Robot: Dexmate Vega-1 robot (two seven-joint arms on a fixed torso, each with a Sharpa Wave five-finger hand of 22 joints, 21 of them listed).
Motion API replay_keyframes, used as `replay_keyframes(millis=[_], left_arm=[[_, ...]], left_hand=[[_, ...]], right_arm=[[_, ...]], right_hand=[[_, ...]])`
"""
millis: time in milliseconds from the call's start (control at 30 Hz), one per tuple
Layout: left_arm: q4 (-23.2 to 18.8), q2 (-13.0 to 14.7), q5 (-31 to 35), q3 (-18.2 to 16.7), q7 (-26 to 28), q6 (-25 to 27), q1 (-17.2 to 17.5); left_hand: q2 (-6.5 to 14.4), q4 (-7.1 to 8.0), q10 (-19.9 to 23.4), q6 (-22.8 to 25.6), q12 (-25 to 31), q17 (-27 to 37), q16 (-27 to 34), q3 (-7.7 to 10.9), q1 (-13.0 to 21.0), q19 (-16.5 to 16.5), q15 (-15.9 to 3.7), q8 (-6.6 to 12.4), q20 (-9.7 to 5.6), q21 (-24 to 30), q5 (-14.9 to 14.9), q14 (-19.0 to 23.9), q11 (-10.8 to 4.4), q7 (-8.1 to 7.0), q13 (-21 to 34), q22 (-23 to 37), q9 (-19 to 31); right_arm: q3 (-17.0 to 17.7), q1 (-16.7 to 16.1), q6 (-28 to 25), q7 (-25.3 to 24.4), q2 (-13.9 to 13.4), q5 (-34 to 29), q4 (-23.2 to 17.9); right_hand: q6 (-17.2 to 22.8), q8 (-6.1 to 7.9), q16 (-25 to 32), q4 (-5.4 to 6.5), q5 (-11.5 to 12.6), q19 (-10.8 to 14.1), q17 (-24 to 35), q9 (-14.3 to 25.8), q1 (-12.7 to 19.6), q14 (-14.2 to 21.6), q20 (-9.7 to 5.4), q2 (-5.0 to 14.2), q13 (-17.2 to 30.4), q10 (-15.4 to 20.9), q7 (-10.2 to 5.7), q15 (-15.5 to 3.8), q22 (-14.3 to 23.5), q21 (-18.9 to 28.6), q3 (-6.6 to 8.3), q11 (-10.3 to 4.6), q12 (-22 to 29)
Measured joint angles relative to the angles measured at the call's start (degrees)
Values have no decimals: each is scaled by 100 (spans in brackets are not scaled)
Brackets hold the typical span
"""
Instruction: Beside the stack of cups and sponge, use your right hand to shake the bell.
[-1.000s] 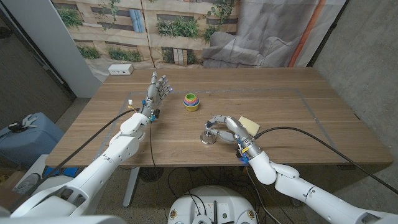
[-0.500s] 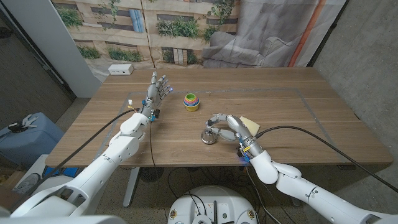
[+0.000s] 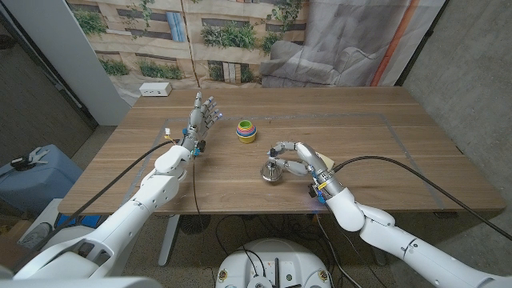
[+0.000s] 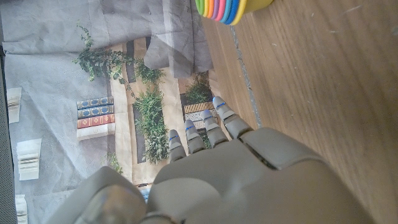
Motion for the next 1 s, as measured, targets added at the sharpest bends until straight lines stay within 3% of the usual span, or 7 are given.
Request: replay_keyframes(millis=[433,1000], left_arm=[[1,0,0,0,0,0,0],[0,3,0,0,1,0,0]], left_hand=[[0,0,0,0,0,0,0,0,0,0,0,0,0,0,0,0,0,0,0,0,0],[0,0,0,0,0,0,0,0,0,0,0,0,0,0,0,0,0,0,0,0,0]], right_arm=[[312,-14,162,340,-32,341,-137],[585,256,361,875,85,851,22]], right_hand=[[-2,-23,-59,58,-2,-74,-50,-3,-58,18,9,55,-23,62,1,3,-13,-43,-11,0,-5],[19,-46,-99,81,-18,-73,-75,1,-140,38,9,60,-24,61,43,23,-12,-43,-34,0,-49]])
